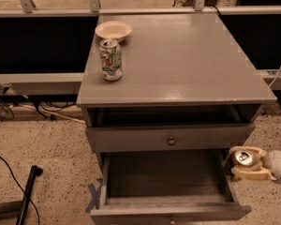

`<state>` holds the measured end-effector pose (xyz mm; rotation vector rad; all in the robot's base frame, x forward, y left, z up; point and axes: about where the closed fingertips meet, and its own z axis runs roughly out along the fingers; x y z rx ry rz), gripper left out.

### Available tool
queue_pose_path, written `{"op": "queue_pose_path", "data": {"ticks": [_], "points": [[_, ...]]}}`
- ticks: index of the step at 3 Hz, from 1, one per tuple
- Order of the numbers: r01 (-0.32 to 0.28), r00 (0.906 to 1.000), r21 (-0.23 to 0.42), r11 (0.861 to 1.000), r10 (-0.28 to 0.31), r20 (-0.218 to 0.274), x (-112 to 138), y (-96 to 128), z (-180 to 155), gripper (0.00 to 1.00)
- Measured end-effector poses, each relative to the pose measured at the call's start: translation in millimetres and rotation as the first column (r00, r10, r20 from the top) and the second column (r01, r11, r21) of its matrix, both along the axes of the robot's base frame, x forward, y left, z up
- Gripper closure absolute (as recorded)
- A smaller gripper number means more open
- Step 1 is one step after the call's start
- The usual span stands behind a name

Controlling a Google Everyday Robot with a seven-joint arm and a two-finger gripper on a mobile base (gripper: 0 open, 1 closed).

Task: Place orange can into middle drawer

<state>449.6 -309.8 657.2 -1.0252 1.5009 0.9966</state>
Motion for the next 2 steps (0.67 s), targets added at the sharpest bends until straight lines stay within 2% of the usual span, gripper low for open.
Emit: {"op": "queue_pose_path", "data": {"ticks": [1, 2], "points": [[0.000, 1.0000, 0.000, 1.000, 0.000, 0.000, 0, 0, 0, 1.00], [-0.031, 0.9995, 0.019, 0.999, 0.031, -0.006, 9, 26, -15, 1.00]]}}
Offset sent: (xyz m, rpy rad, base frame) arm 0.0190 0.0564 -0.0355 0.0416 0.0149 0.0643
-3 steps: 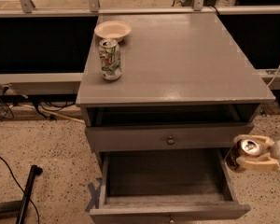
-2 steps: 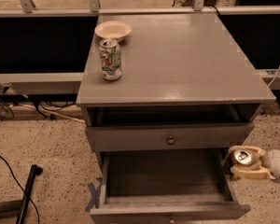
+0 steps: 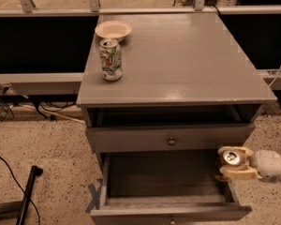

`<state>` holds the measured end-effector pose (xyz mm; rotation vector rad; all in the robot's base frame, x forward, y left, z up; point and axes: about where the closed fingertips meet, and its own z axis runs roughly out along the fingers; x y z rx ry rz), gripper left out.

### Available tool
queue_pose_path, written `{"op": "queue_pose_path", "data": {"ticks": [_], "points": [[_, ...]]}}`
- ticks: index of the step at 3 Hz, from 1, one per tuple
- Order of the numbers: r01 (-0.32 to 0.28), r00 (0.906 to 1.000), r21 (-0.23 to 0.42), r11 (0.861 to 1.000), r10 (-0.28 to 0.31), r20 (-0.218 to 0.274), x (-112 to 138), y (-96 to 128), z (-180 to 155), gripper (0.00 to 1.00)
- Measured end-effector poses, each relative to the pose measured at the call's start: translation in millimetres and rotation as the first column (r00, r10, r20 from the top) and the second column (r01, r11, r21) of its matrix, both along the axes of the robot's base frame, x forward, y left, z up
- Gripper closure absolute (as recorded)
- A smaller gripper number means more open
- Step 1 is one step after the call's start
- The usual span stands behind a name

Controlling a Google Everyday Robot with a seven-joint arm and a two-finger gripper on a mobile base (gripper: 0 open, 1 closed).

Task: Place orange can into middle drawer

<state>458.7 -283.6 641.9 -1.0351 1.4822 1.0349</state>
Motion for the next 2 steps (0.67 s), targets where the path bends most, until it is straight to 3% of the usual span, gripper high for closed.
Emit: {"op": "queue_pose_path", "data": {"ticks": [1, 2], "points": [[0.014, 0.9997, -0.007, 1.000, -0.014, 0.021, 12, 25, -35, 1.00], [0.031, 0.9991, -0.028, 0.999, -0.031, 0.029, 23, 32, -76, 1.00]]}}
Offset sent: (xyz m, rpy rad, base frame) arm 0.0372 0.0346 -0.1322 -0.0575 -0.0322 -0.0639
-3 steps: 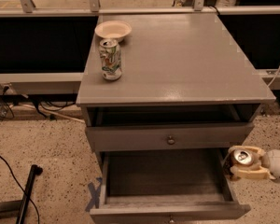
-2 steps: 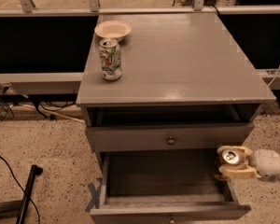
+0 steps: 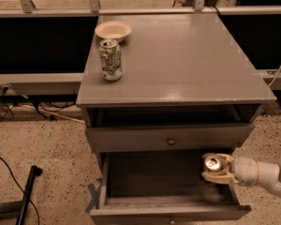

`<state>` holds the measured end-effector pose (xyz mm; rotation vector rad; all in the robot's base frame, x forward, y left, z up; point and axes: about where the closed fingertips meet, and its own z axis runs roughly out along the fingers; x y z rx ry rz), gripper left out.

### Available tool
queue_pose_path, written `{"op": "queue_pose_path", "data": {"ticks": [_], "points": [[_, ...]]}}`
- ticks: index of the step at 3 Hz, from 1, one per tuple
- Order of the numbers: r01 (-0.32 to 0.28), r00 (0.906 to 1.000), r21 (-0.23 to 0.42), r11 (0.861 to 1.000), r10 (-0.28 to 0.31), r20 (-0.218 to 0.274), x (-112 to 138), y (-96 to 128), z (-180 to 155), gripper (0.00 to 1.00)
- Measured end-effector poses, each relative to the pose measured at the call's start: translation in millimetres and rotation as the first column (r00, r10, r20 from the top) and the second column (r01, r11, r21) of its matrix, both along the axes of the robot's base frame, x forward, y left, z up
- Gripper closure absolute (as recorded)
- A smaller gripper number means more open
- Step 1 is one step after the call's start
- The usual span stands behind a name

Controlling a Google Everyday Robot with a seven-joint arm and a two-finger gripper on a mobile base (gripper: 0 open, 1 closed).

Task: Place orange can into middle drawer

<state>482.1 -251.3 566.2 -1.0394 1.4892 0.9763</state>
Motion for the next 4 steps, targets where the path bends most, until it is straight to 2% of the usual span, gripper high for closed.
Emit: {"op": "queue_pose_path", "data": {"ticks": [1, 2, 3, 4], "points": [[-0.014, 0.9999, -0.023, 1.000, 0.014, 0.004, 6, 5, -31, 1.00], [-0.036, 0.9988, 0.026, 0.999, 0.037, -0.032, 8, 7, -63, 0.82], [-0.052, 0.9944, 0.020, 0.998, 0.054, -0.090, 2, 3, -98, 0.51], [-0.055, 0.9946, 0.024, 0.998, 0.057, -0.087, 3, 6, -96, 0.28]]}}
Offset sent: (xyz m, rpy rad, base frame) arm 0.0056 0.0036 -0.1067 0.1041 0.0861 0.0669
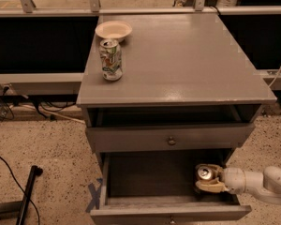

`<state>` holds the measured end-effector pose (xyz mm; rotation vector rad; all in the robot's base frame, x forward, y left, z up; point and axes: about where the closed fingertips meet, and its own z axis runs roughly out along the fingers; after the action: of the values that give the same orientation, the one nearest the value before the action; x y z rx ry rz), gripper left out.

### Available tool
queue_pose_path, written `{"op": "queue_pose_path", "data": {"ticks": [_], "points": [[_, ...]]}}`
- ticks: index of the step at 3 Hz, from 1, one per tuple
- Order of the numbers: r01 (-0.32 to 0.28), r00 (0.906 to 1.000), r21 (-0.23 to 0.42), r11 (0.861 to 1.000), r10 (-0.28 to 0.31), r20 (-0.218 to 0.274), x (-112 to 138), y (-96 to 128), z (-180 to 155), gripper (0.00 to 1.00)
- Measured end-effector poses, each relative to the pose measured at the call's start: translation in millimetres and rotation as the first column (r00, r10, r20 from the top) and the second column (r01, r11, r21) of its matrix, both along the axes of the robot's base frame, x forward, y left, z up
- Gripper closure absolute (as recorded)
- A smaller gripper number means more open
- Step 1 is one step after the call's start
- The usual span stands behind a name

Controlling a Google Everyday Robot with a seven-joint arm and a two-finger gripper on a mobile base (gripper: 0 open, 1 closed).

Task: Place orange can into middle drawer

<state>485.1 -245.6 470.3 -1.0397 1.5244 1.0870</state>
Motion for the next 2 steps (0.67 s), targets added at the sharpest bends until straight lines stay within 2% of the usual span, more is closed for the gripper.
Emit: {"op": "queue_pose_path", "data": {"ticks": [1, 2], "points": [[-0.004, 1.0000, 0.002, 1.000, 0.004, -0.001, 0.4, 2.5, -0.5, 0.04], [-0.007, 1.0000, 0.003, 1.000, 0.007, -0.001, 0.4, 4.0, -0.2, 0.00]]}}
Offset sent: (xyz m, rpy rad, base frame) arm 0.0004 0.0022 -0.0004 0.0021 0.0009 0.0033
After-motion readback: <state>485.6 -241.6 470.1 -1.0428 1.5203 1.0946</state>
